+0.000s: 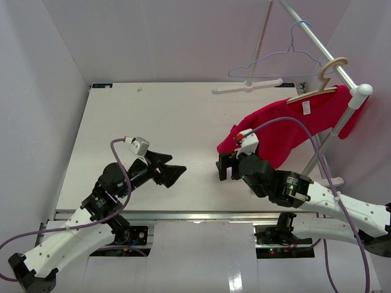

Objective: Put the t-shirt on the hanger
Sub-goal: Reset both arms

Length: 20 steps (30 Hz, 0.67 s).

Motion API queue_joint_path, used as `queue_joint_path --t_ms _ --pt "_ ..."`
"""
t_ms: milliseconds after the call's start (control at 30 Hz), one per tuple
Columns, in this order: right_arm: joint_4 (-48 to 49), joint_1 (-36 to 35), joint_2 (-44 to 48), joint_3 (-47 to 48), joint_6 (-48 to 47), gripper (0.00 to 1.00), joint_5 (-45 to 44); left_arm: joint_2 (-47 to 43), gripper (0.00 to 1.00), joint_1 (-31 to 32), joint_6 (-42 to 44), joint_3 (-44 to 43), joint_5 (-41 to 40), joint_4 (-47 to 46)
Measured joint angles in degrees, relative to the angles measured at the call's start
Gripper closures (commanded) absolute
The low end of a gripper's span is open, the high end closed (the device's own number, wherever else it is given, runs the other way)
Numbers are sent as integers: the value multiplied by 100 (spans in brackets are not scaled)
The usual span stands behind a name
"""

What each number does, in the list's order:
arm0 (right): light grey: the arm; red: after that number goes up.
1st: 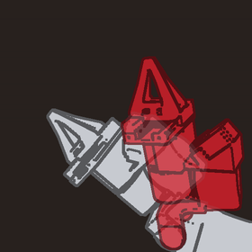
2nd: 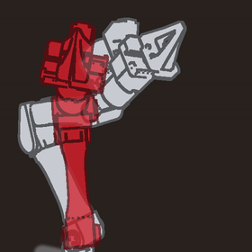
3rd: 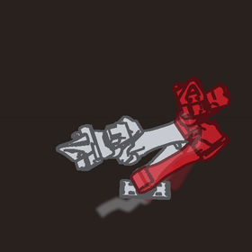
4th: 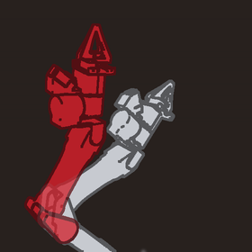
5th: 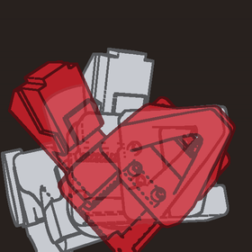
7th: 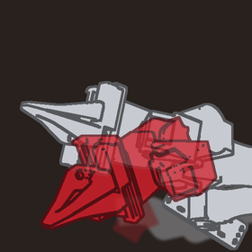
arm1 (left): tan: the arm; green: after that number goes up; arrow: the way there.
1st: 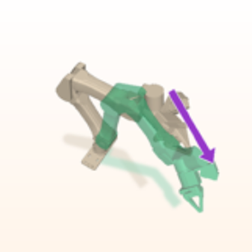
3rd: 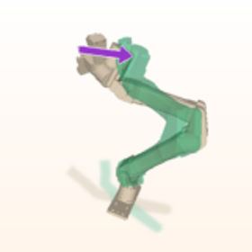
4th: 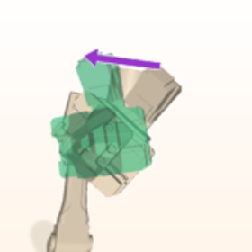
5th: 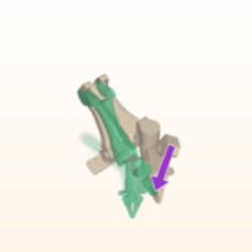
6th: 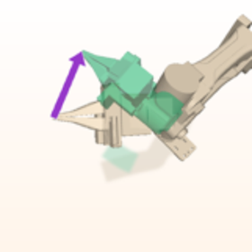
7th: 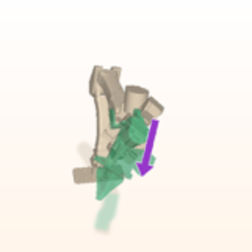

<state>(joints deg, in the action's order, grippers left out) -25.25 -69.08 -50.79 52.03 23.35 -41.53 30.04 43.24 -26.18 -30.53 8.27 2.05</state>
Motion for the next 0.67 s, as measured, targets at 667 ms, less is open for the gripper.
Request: queue_joint_path --t_ms 667 --pt "478 -43 2144 -1331 -123 10 274 -751 2 0 -39 361 234 181"
